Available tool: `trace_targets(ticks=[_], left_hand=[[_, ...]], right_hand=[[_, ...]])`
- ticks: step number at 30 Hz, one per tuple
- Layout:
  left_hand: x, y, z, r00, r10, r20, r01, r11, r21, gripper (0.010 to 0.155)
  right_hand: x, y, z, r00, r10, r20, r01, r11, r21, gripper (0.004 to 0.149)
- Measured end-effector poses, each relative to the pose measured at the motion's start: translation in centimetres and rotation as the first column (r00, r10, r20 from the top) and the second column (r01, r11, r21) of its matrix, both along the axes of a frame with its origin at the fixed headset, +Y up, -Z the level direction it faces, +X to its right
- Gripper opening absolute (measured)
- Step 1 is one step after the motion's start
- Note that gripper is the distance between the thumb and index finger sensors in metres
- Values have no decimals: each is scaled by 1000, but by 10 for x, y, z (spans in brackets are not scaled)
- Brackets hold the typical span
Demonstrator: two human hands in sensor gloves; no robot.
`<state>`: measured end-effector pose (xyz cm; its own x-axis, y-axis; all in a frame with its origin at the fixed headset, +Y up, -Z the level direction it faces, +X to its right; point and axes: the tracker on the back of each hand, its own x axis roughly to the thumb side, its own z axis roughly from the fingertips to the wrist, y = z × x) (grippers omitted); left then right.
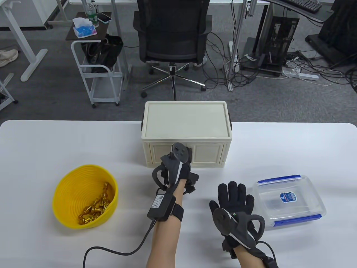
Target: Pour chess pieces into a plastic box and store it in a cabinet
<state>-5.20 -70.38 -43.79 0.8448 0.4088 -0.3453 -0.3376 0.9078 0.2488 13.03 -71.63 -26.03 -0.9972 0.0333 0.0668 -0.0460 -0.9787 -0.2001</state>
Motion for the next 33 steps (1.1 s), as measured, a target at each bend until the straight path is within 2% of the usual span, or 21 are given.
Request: trace_targets(ticks=[6, 10, 18, 23, 33], left_hand=[[-3, 2, 2, 999, -12, 52, 13, 1000, -8, 49], [-8, 5, 11, 993, -30, 115, 34, 999, -37, 49], [-44, 5, 54, 968, -7, 252, 23, 998, -61, 48], [-74, 1, 75, 964, 80, 252, -56, 994, -99, 47], [-114, -5, 85, 933, 321, 165, -281, 932, -230, 46]], right_hand=[[-1, 0, 0, 1000, 8, -7, -8, 1000, -5, 68], [0, 0, 0, 1000, 8, -3, -8, 1000, -8, 69], [0, -1, -1, 1000, 7, -3, -7, 1000, -8, 69], [-2, -2, 0, 1000, 19, -9, -19, 1000, -14, 69], [-6, -3, 0, 1000, 24, -20, -25, 999, -23, 69]])
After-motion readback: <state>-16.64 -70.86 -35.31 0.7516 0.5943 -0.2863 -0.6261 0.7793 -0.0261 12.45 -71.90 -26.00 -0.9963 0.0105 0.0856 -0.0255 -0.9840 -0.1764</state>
